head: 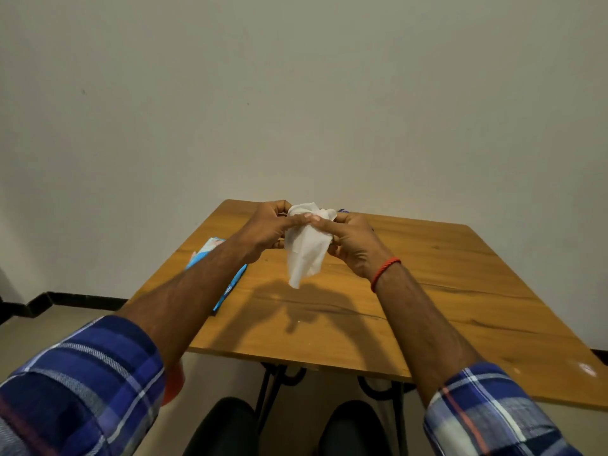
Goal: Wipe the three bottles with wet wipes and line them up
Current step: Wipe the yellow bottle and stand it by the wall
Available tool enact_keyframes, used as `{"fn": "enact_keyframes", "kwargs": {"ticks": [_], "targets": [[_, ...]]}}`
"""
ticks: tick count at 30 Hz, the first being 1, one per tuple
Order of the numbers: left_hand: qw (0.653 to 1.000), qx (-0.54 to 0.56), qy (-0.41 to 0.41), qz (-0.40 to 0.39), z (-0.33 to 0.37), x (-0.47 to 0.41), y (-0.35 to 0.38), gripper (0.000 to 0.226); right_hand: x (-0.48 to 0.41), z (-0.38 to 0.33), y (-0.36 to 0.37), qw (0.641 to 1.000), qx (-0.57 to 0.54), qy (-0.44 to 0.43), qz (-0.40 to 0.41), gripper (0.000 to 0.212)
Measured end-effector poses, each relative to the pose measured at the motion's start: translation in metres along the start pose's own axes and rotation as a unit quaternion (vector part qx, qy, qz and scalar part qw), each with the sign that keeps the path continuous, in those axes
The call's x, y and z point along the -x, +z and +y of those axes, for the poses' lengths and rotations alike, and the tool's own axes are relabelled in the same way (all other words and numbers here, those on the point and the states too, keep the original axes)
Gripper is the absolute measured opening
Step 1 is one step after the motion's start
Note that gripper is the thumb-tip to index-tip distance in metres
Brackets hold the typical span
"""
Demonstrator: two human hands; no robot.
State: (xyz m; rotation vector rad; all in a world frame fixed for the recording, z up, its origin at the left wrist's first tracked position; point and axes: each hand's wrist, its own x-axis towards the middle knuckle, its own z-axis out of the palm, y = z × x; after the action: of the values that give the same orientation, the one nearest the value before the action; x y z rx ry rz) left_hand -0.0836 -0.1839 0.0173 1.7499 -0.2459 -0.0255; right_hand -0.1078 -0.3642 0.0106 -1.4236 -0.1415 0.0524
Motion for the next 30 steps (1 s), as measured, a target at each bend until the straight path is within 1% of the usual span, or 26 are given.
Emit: {"fn": "enact_keyframes", "kwargs": {"ticks": [1,3,8,11,13,17,20,24,27,30], "targets": [[1.000,-0.007,-0.007,-0.008,-0.004,-0.002,0.003,0.044,-0.001,0.002,-0.004,1.000,-0.016,0.002,0.015,0.031],[0.999,-0.021,-0.024,-0.013,-0.011,-0.007,0.007,0.048,-0.004,0.008,-0.013,0.999,-0.011,0.009,0.034,0.032],[0.997,-0.010,-0.069,-0.018,-0.031,-0.021,0.019,0.028,-0.010,0.026,-0.041,0.995,0.027,0.000,0.094,0.031],[0.996,-0.008,-0.085,-0.019,-0.044,-0.031,0.027,0.021,-0.011,0.032,-0.059,0.989,0.001,0.002,0.145,0.021],[0.995,-0.009,-0.098,-0.015,-0.052,-0.038,0.032,0.021,-0.012,0.033,-0.072,0.985,-0.011,-0.004,0.172,0.018],[0.993,-0.024,-0.115,-0.019,-0.060,-0.051,0.042,0.033,-0.015,0.035,-0.097,0.969,0.083,-0.043,0.228,0.028],[0.992,-0.046,-0.112,-0.018,-0.061,-0.066,0.048,0.035,-0.021,0.039,-0.110,0.956,0.117,-0.057,0.263,0.028],[0.990,-0.099,-0.093,-0.034,-0.061,-0.090,0.057,0.033,-0.032,0.041,-0.126,0.939,0.119,-0.067,0.316,0.018],[0.987,-0.137,-0.079,-0.036,-0.064,-0.112,0.069,0.031,-0.038,0.043,-0.138,0.925,0.116,-0.062,0.356,0.023],[0.982,-0.175,-0.071,-0.029,-0.073,-0.136,0.080,0.028,-0.041,0.047,-0.148,0.922,0.106,-0.053,0.370,0.029]]}}
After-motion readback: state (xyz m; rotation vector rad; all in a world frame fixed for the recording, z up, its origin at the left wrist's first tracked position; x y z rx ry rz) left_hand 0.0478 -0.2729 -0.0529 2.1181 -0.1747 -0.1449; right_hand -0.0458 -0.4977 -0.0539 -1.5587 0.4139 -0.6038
